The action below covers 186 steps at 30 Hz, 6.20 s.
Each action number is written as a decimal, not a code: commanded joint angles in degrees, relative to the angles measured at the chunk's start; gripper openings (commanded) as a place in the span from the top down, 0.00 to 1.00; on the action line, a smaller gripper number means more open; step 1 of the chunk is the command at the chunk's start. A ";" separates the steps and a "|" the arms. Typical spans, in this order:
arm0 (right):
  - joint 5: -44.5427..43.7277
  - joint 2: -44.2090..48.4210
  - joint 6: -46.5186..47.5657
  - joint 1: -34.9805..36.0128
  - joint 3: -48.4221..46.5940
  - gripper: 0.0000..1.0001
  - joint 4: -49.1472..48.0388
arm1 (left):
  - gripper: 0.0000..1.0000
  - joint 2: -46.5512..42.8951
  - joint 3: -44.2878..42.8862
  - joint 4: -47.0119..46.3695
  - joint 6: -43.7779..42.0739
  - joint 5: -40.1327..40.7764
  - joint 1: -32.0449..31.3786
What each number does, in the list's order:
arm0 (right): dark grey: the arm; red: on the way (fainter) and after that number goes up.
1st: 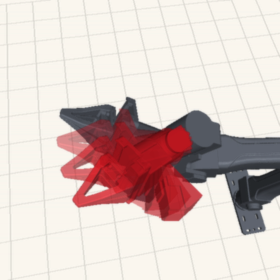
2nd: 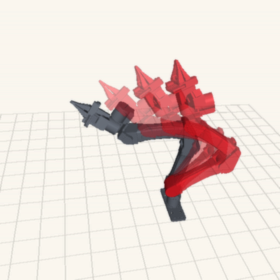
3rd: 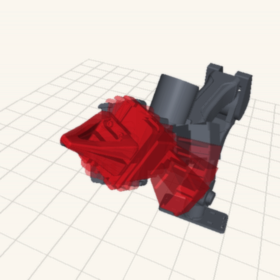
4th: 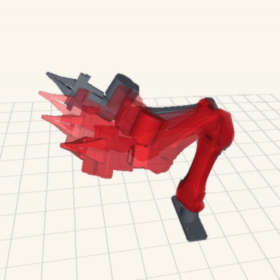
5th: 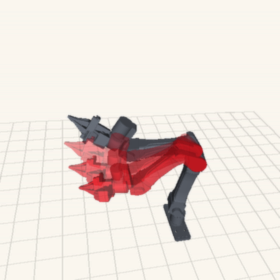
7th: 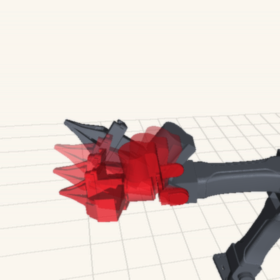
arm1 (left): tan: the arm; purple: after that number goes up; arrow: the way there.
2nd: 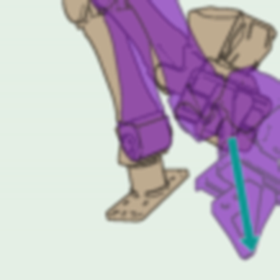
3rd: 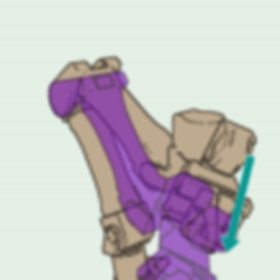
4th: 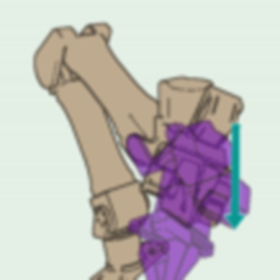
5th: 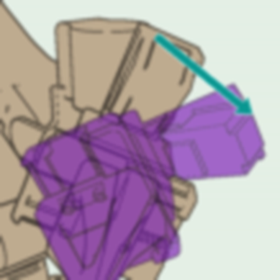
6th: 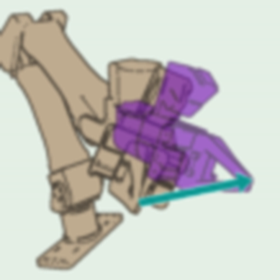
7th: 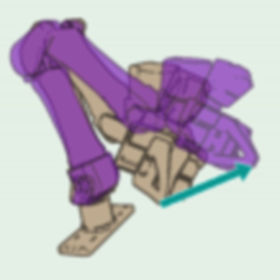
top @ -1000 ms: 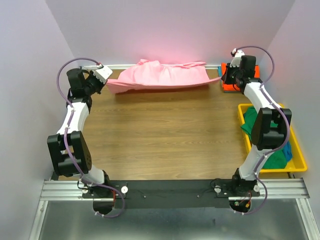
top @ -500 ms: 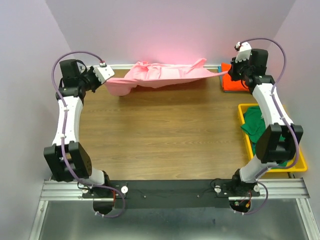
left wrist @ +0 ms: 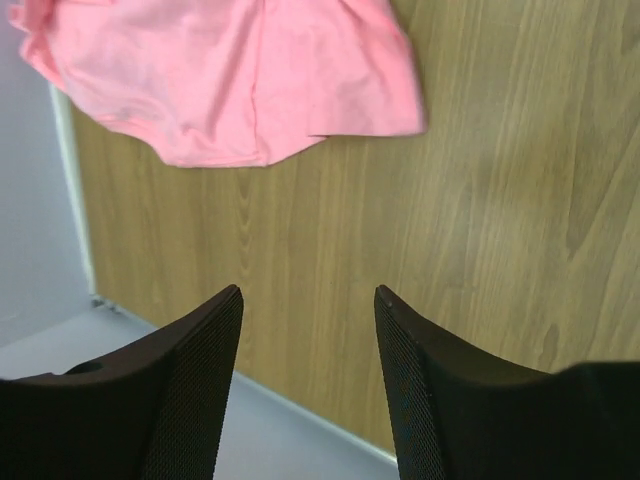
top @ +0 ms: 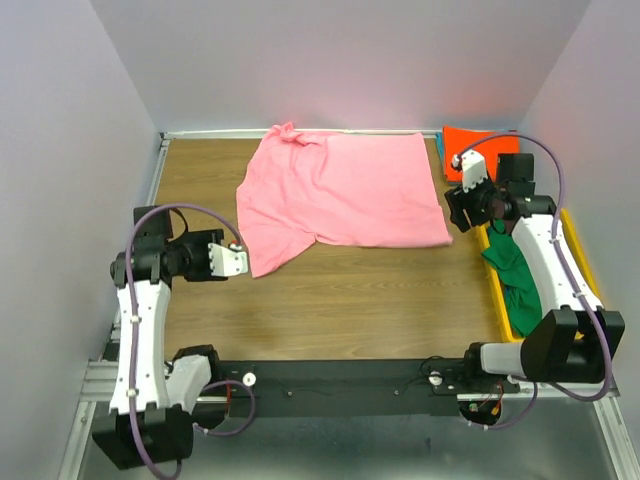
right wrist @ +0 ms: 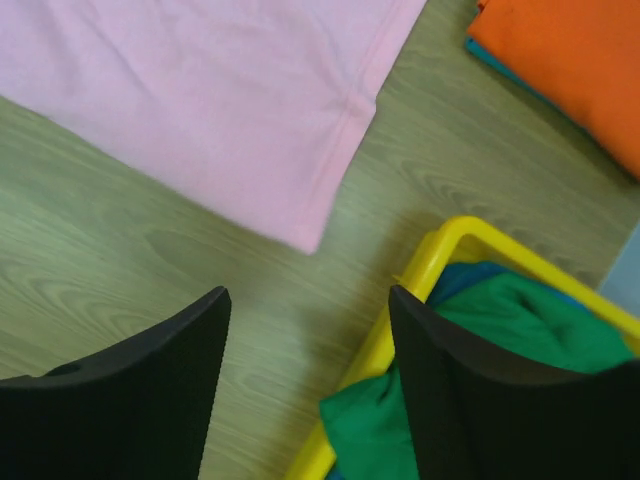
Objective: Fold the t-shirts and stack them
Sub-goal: Flatten the tshirt out
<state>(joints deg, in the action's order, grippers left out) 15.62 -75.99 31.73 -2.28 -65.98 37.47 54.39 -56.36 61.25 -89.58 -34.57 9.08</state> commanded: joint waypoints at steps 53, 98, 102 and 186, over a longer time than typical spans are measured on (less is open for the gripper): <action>-8.41 -37.75 -11.78 7.21 -20.07 0.72 3.04 | 0.75 41.42 -8.15 -24.52 39.67 9.09 -39.40; -11.23 -30.61 -9.30 9.67 -12.92 0.69 12.89 | 0.82 37.70 -3.38 -17.31 44.93 27.81 -12.60; -8.86 -38.15 -11.59 9.67 -22.76 0.70 13.85 | 0.78 44.91 -15.78 -17.66 49.23 22.29 -11.63; -1.38 -48.38 -15.03 9.84 -32.73 0.69 14.65 | 0.57 91.51 -72.40 -24.70 74.11 14.17 -16.20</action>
<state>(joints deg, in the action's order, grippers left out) 13.43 -123.22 16.56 7.51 -99.15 52.12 144.57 -127.11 34.06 -15.99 -22.63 -6.98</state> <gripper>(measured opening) 0.310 0.419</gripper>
